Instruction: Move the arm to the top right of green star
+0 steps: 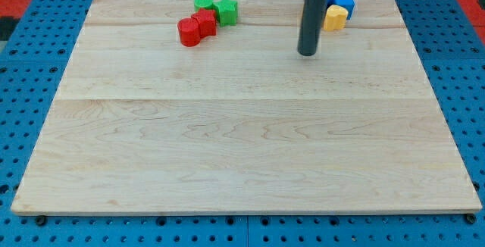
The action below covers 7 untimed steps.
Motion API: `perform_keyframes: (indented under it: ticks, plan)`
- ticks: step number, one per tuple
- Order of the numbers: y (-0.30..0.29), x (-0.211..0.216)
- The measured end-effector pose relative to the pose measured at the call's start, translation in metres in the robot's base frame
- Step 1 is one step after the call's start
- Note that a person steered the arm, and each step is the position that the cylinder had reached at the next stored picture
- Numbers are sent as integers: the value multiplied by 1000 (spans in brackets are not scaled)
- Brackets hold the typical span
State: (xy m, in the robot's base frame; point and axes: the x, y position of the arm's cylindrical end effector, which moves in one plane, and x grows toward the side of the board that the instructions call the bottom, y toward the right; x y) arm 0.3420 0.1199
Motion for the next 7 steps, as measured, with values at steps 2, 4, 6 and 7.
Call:
perform_keyframes:
  ticks: [2,4,6,7]
  plan:
    - [51,5]
    - [-85,-3]
    - [-46,-60]
    - [-59,-86]
